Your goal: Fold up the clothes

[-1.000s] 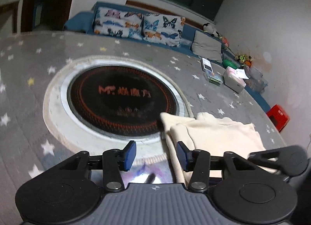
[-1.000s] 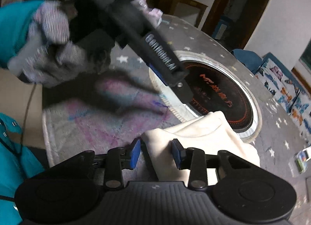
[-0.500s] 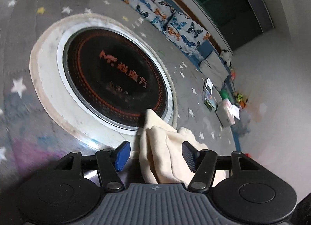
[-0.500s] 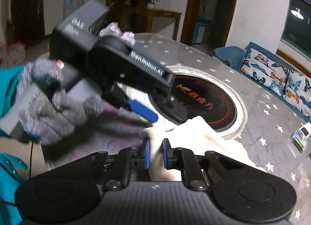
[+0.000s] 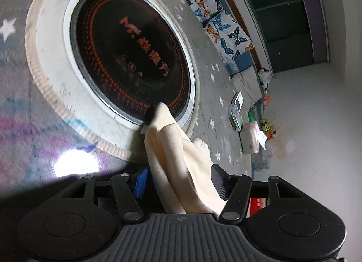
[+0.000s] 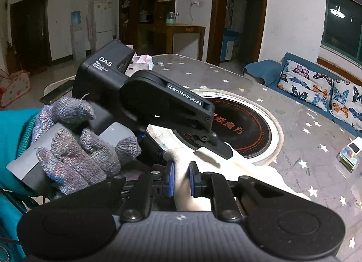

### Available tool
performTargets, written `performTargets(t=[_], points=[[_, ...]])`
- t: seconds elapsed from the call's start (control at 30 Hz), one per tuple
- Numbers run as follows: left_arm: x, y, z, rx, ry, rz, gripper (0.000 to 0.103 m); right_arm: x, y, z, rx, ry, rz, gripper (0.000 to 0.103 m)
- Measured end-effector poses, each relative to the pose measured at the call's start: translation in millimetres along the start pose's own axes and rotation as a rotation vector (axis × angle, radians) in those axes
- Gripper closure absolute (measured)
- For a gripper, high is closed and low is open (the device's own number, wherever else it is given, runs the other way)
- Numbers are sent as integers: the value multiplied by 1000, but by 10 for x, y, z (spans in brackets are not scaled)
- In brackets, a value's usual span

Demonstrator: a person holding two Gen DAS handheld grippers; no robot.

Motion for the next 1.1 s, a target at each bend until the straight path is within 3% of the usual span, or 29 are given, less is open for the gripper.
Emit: performTargets(t=[0.23,0.27,0.5,0.67,1.03,1.1], points=[[7,-26,-8,22,7,12,83,50,-38,38,-12,4,7,91],[5,-24,-13,24,1,12,85,53,-29,31,-9,1,8,90],[31,-19,-63,0,-82,-12,87,146,152,-128,31,-69,3,83],[27,-59,-74,-16,-106,-19,87,386,348,-460,79,-198,11,82],[48,-87,-97,-53,-187,-39,87,1266,709,-1451,411,-517,98,82],[56,-86,-103,-59,-204,-42,87,1369,712,-1524,424,-557,97,82]])
Point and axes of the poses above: each gripper's, at about its wrist camera, not at the fingertips, and y roughly against the way its jaws point, z to its left, x to its underside, the point moved 8 cm from there along -y, roughly the way its jaws point, and after that the axes turned 10 degrees about y, right-handed, at the moved point
